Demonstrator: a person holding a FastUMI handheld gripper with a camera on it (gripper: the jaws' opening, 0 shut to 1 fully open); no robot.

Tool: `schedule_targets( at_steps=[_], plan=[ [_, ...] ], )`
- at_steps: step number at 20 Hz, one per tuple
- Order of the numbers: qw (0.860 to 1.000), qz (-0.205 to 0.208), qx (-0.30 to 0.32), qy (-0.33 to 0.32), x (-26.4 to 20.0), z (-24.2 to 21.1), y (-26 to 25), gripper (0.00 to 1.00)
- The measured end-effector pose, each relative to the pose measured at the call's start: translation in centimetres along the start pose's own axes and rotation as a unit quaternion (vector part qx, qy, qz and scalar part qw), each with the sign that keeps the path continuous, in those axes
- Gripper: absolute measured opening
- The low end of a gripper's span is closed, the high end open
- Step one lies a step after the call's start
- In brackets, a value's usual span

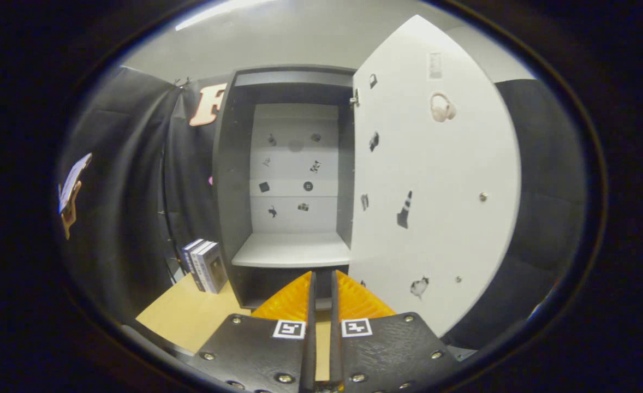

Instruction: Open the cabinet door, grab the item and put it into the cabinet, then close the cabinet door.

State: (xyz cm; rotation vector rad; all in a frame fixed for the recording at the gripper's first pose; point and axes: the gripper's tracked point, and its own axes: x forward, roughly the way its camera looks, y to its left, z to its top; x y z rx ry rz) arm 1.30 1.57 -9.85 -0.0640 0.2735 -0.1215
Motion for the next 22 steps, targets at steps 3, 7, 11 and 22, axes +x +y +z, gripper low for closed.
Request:
schedule_targets(
  at_steps=[3,7,11,22],
  plan=[
    [0.999,0.039,-0.012,0.034,1.5,-2.5,2.6,0.10],
    [0.993,0.078,-0.033,0.082,3.3,-6.6,5.0,0.20],
    [0.984,0.115,-0.049,0.128,4.7,-10.8,6.8,0.63],
    [0.951,0.165,-0.090,0.247,6.7,-22.4,8.7,0.93]
  ],
)
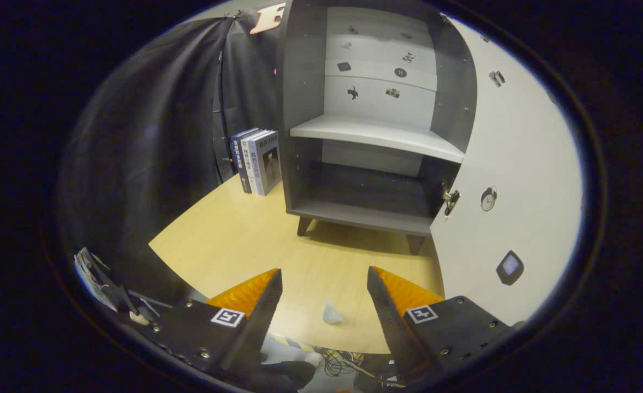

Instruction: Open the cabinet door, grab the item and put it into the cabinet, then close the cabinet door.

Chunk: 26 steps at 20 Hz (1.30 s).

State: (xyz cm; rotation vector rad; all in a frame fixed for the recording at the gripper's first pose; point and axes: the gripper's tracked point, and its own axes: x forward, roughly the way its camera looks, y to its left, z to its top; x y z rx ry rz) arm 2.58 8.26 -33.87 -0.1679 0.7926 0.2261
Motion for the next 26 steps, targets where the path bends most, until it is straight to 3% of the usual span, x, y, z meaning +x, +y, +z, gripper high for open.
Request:
schedule_targets(
  at_steps=[11,22,23,26],
  plan=[
    [0.996,0.006,-0.002,0.091,5.8,-8.5,-1.1,0.93],
    [0.986,0.025,-0.008,0.163,9.5,-13.2,-0.8,0.93],
    [0.985,0.022,-0.012,0.169,9.8,-13.7,-0.9,0.91],
    [0.982,0.021,-0.010,0.188,10.7,-15.2,-0.9,0.75]
  ],
)
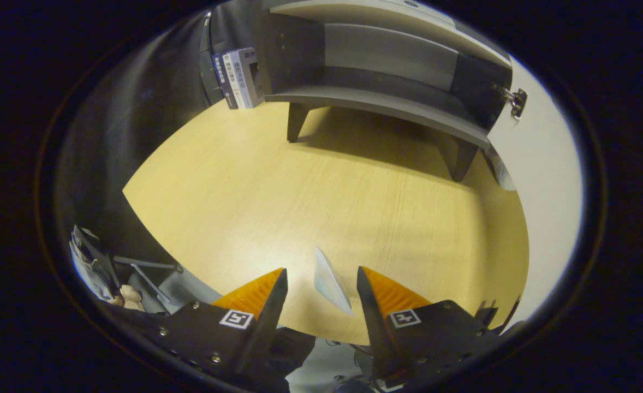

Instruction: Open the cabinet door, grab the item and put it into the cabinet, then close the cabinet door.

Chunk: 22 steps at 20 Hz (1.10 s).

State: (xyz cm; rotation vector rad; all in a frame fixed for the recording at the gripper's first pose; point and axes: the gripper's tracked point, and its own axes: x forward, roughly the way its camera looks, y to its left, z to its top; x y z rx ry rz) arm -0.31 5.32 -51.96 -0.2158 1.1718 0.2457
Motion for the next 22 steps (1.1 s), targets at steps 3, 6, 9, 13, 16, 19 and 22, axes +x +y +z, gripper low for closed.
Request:
schedule_targets(
  at_steps=[3,6,9,13,16,19,22],
  plan=[
    [1.000,0.003,0.026,0.012,0.4,-0.6,-0.2,0.38],
    [0.998,-0.024,0.064,0.011,0.7,-0.3,-1.8,0.26],
    [0.994,-0.059,0.089,0.010,0.8,-0.3,-3.4,0.12],
    [0.991,-0.046,0.129,0.005,-0.4,0.4,-3.3,0.12],
    [0.991,-0.046,0.129,-0.009,-2.1,2.2,-3.5,0.12],
    [0.991,-0.041,0.126,-0.027,-4.3,5.1,-3.5,0.12],
    [0.992,-0.040,0.110,-0.052,-7.1,8.7,-3.6,0.12]
  ],
)
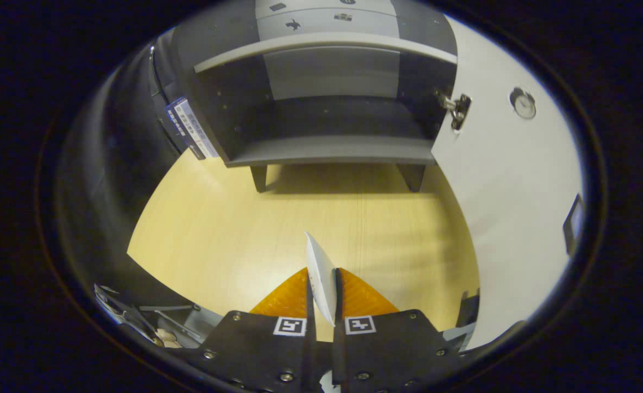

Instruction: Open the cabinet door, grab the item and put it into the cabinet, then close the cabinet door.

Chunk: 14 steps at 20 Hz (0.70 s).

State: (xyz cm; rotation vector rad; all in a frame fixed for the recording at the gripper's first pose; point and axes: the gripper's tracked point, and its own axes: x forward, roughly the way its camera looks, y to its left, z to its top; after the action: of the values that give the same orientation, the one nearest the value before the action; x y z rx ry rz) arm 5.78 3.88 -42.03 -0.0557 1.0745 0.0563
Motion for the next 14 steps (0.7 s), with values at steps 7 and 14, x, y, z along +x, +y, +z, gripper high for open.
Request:
schedule_targets(
  at_steps=[7,14],
  plan=[
    [0.997,-0.001,-0.042,-0.070,-5.8,10.6,0.5,0.12],
    [0.993,0.007,-0.046,-0.108,-9.6,18.6,1.1,0.12]
  ],
)
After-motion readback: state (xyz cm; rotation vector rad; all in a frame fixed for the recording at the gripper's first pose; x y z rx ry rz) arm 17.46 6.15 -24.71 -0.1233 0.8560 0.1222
